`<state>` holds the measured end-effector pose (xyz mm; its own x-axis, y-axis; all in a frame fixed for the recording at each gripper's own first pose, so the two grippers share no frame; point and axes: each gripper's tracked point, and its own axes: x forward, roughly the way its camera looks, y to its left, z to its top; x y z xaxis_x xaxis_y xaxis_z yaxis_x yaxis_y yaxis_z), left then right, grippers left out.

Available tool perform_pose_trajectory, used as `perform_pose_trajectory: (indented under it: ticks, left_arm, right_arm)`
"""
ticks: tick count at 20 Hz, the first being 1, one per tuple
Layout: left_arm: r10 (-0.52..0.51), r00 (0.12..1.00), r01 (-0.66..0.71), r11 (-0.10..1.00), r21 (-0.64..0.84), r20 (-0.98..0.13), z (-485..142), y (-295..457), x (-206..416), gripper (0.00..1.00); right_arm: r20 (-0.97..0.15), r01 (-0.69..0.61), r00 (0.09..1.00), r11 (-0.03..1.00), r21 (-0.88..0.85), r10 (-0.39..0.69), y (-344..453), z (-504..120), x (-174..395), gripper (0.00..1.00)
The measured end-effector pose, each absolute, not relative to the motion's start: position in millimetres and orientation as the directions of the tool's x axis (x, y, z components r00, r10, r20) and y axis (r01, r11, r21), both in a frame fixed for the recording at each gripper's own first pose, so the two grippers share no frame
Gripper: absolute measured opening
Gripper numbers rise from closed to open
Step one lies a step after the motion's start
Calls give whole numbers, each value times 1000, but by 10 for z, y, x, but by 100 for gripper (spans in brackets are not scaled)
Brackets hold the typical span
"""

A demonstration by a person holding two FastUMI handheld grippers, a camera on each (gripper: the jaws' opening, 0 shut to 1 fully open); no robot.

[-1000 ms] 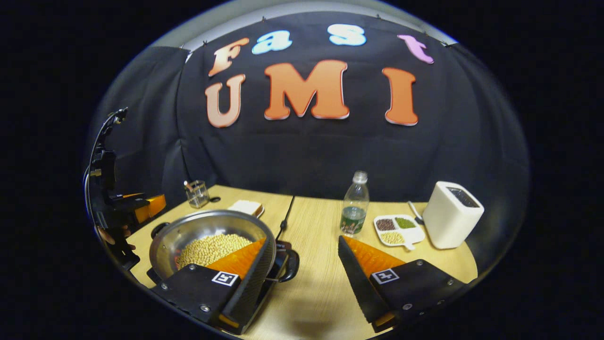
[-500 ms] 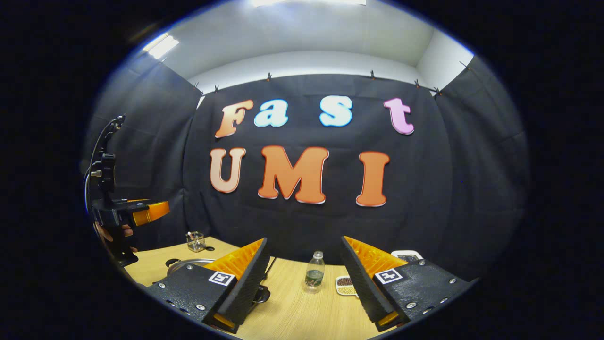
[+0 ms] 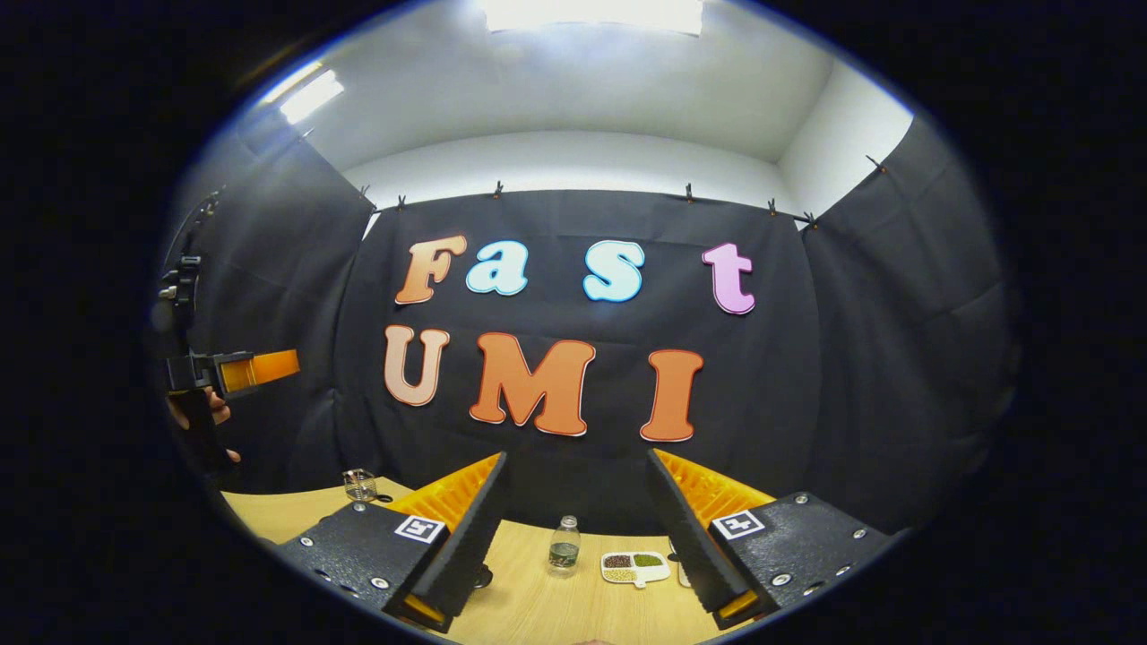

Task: First push the handle of the pot to place it horizontally, then grasp the pot with both hands and set it on the induction cooktop.

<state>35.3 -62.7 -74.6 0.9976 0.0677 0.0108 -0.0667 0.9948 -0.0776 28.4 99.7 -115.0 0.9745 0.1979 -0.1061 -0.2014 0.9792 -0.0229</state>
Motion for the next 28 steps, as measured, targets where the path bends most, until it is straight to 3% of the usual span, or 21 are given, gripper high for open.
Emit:
perform_pose_trajectory:
  ticks: [3,4,7,8,13,28]
  left_arm:
    - [41,998,-38,998,-58,56,-531,-703,257,96]
    - [38,997,-36,998,-43,64,-490,-702,227,95]
    - [-35,996,38,999,-33,85,-442,-850,220,98]
    - [-41,995,44,998,-38,92,-451,-812,215,99]
    - [25,994,-25,1000,2,104,-457,-498,202,98]
    - [-8,997,8,1000,-2,78,-567,-662,213,93]
  right_arm:
    - [-110,-222,969,975,0,220,1092,-1072,234,93]
    - [-100,-216,972,976,-1,215,1086,-1033,248,97]
    - [-70,-203,977,979,1,203,1096,-913,261,93]
    - [-64,-207,976,978,7,207,1110,-891,244,97]
    - [-26,-177,984,984,5,177,1045,-789,281,93]
    - [13,-182,983,983,-14,182,766,-700,229,93]
